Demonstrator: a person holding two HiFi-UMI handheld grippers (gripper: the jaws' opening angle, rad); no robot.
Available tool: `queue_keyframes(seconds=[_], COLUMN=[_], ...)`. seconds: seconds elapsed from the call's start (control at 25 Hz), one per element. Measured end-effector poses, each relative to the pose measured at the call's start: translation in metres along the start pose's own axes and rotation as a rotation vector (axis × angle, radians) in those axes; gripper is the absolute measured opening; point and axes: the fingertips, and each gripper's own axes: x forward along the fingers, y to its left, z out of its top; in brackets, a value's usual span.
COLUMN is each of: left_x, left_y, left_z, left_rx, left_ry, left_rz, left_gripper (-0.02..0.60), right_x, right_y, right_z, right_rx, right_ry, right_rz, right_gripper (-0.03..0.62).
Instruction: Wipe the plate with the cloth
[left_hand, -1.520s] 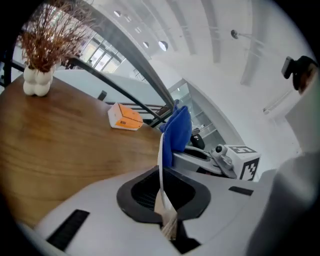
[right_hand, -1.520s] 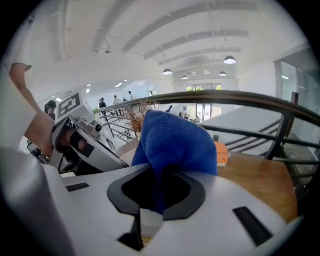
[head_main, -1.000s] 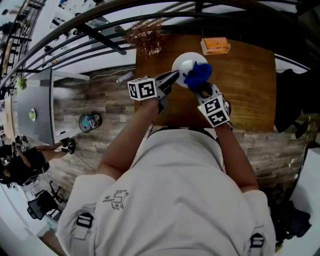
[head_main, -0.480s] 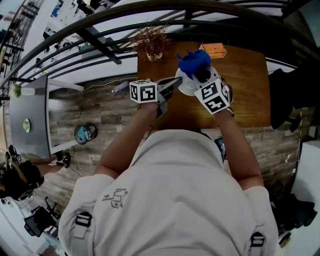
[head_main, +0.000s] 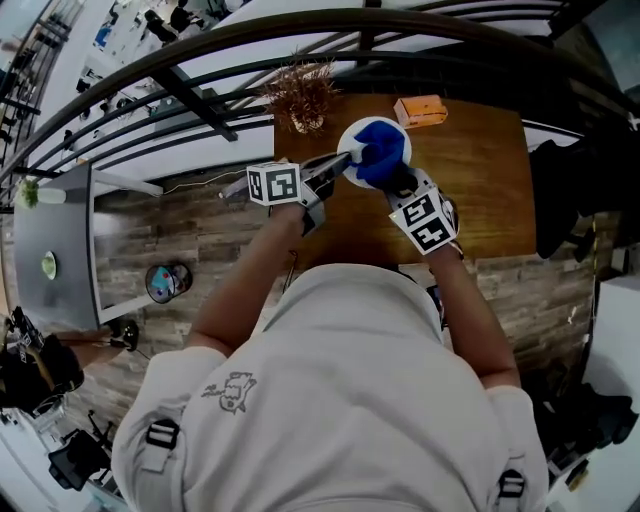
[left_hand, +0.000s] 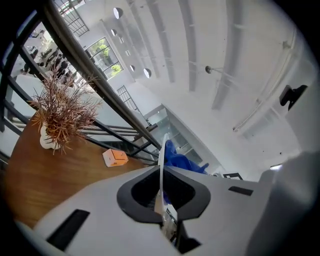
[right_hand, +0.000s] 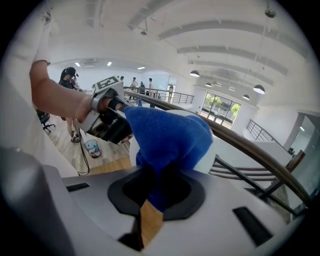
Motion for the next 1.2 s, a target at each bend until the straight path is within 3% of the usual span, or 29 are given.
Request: queue_keyframes(seconds=[0.2, 0.4, 0.6, 0.72, 0.84, 1.04, 1.2], left_x=[0.003, 0.017, 0.022, 0.015, 0.005, -0.004, 0.001], left_y=[-0.003, -0.017, -0.026, -0.025, -0.017, -0.009, -0.019], left_z=[-0.013, -0.014, 0.002, 0.018, 0.031, 0.030, 0.018], left_rx=[0.011, 0.071, 0.067, 0.006, 0.034, 0.078, 0.098], left_ry=[0.048, 0.081, 0.047, -0.012, -0.032, -0.021, 0.012], left_rz=[-0.020, -0.048, -0.073, -0.092, -0.067, -0.042, -0.059], left_gripper=[0.017, 0.021, 0.018, 0.015, 0.017, 0.017, 0.018], right_x=[-0.014, -0.018, -0.010, -0.008, -0.008, -0.027, -0.041], right_y=[-0.046, -0.063, -0.019, 0.006, 0.012, -0.038, -0.077], right_z=[-0.005, 0.032, 0.060, 0.049, 0.025, -0.007, 0.010], right_rx=[0.032, -0.003, -0.050, -0.022, 0.017, 0.078, 0.049], right_ry=[0.032, -0.006, -0.068, -0.071, -0.043, 0.005, 0.001], right_rz=[-0.124, -0.180, -0.109, -0.051, -0.027, -0.120, -0.202], right_gripper=[0.049, 0.049, 0.049, 0.049, 0.049, 0.049, 0.049])
